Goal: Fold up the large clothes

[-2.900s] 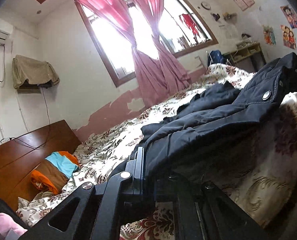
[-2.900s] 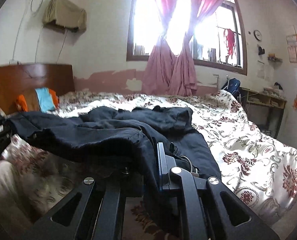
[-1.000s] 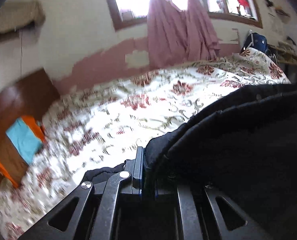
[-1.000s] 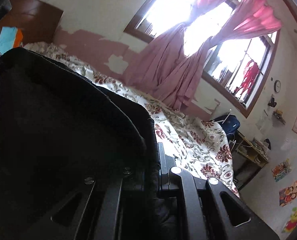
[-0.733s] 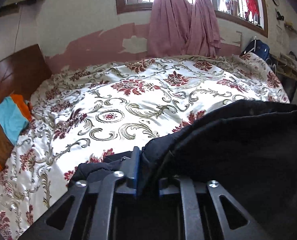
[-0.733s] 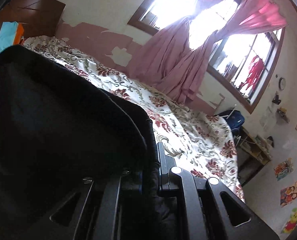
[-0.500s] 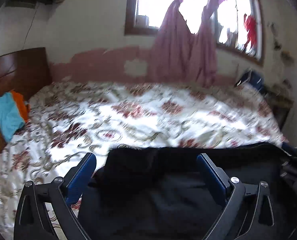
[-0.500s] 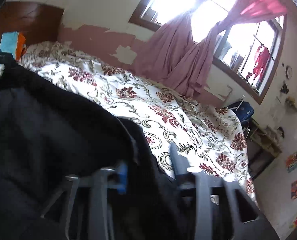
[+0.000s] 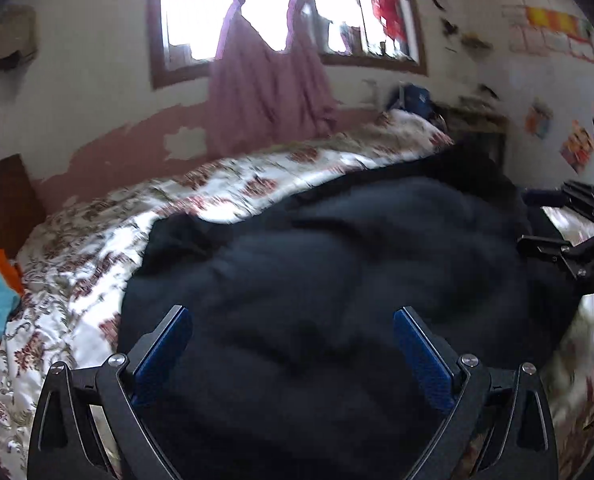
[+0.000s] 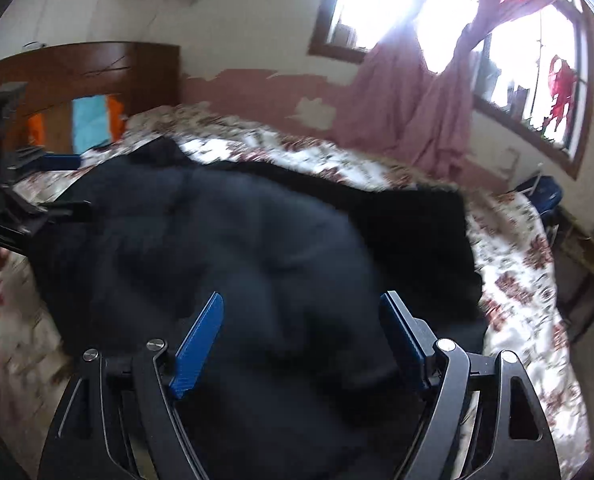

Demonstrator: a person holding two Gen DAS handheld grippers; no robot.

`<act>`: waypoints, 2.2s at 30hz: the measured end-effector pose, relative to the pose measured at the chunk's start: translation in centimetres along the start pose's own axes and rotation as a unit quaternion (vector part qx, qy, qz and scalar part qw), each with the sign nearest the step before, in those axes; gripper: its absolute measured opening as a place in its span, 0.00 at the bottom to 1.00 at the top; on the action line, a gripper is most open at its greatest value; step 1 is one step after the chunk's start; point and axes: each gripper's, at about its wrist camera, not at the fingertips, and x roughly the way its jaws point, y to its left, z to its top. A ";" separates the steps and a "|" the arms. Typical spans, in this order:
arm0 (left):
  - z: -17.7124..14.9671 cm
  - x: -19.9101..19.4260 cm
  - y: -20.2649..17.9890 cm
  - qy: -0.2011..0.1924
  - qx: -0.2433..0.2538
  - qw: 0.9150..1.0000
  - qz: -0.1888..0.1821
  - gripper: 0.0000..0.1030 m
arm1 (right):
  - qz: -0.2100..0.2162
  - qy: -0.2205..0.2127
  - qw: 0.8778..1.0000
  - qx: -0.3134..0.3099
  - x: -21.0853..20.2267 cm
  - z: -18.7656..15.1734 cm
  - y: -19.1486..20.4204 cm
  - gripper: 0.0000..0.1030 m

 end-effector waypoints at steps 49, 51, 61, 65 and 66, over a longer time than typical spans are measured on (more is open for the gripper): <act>3.6 19.9 8.7 0.072 -0.193 0.979 -0.003 1.00 | -0.017 0.090 0.983 0.161 21.5 2.1 -10.0 0.81; 3.6 20.2 8.4 0.066 -0.189 0.980 0.003 1.00 | -0.013 0.090 0.982 0.168 21.8 2.0 -10.1 0.82; 3.5 21.5 8.6 0.068 -0.193 0.979 -0.002 1.00 | 0.001 0.097 0.978 0.187 23.0 1.5 -10.5 0.84; 3.4 21.7 8.3 0.070 -0.189 0.980 0.002 1.00 | 0.002 0.093 0.977 0.191 23.0 1.3 -10.5 0.84; 3.4 21.7 8.3 0.071 -0.187 0.980 0.003 1.00 | 0.002 0.092 0.977 0.191 23.0 1.2 -10.5 0.84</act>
